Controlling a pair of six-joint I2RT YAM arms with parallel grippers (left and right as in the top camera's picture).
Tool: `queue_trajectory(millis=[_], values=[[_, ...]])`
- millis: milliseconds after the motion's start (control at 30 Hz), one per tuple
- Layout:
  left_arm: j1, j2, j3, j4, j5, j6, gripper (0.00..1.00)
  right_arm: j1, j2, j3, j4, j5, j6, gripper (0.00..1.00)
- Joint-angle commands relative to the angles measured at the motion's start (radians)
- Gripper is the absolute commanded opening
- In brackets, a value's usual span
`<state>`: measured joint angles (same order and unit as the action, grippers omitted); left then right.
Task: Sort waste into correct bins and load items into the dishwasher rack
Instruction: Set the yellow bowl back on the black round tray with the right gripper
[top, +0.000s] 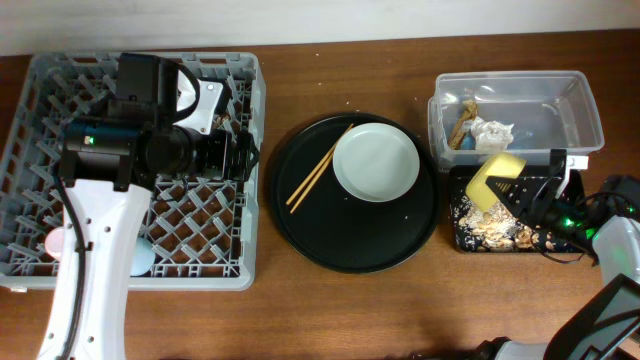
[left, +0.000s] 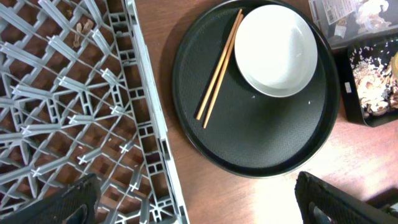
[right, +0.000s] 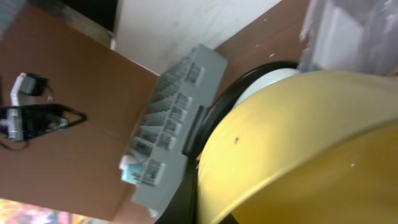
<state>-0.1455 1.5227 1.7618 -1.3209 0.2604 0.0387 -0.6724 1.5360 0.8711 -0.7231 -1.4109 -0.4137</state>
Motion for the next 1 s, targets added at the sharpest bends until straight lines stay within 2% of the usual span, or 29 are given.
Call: queue_trajectory(millis=[0,33,67,133,167,200,233,267,300,367,433,467,567,600,633,667,733,767,833,900,967], values=[[-0.002,0.001,0.004,0.003,0.001,0.019,0.99,0.005,-0.016,0.005,0.022,-0.043,0.039,0.04],[-0.002,0.001,0.004,0.003,0.002,0.019,0.99,0.003,-0.018,0.007,0.019,-0.120,0.106,0.04],[-0.002,0.001,0.004,0.003,0.001,0.019,0.99,0.012,-0.032,0.019,0.057,0.142,0.242,0.04],[-0.002,0.001,0.004,0.003,0.001,0.019,0.99,0.055,-0.058,0.044,-0.074,0.177,0.249,0.04],[-0.002,0.001,0.004,0.003,0.002,0.019,0.99,0.139,-0.105,0.081,-0.155,0.289,0.251,0.04],[-0.002,0.001,0.004,0.003,0.001,0.019,0.99,0.233,-0.145,0.118,-0.219,0.427,0.268,0.04],[-0.002,0.001,0.004,0.003,0.001,0.019,0.99,0.414,-0.190,0.152,-0.261,0.672,0.381,0.04],[-0.002,0.001,0.005,0.005,0.002,0.019,0.99,0.515,-0.203,0.156,-0.257,0.759,0.432,0.04],[-0.002,0.001,0.005,0.005,0.002,0.019,0.99,0.734,-0.200,0.156,-0.238,0.889,0.507,0.04],[-0.002,0.001,0.005,0.002,0.002,0.019,0.99,1.051,-0.134,0.156,-0.209,1.120,0.580,0.04],[-0.002,0.001,0.005,0.003,0.002,0.019,0.99,1.244,-0.022,0.156,-0.128,1.236,0.606,0.04],[-0.002,0.001,0.005,0.003,0.005,0.019,0.99,1.289,0.029,0.156,-0.097,1.239,0.602,0.04],[-0.002,0.001,0.005,0.004,0.010,0.019,0.99,1.306,0.084,0.201,-0.127,1.228,0.549,0.12],[-0.002,0.001,0.005,0.004,0.010,0.019,0.99,1.306,0.084,0.201,-0.127,1.227,0.549,0.20],[-0.002,0.001,0.005,0.004,0.014,0.019,0.99,1.307,0.084,0.202,-0.127,1.220,0.534,0.39],[-0.002,0.001,0.005,0.004,0.017,0.019,0.99,1.299,0.080,0.230,-0.129,1.222,0.523,0.45],[-0.002,0.001,0.005,0.014,0.075,0.019,0.99,1.292,0.075,0.303,-0.130,1.220,0.526,0.40],[-0.002,0.001,0.005,0.023,0.079,0.019,0.99,1.292,0.075,0.353,-0.145,1.221,0.526,0.29],[-0.002,0.001,0.005,0.022,0.079,0.019,0.99,1.292,0.075,0.420,-0.160,1.221,0.526,0.20],[-0.002,0.001,0.005,0.039,0.097,0.018,0.99,1.283,0.075,0.438,-0.162,1.232,0.569,0.30],[-0.002,0.001,0.005,0.049,0.111,0.019,0.99,1.222,0.060,0.451,-0.183,1.227,0.653,0.30]])
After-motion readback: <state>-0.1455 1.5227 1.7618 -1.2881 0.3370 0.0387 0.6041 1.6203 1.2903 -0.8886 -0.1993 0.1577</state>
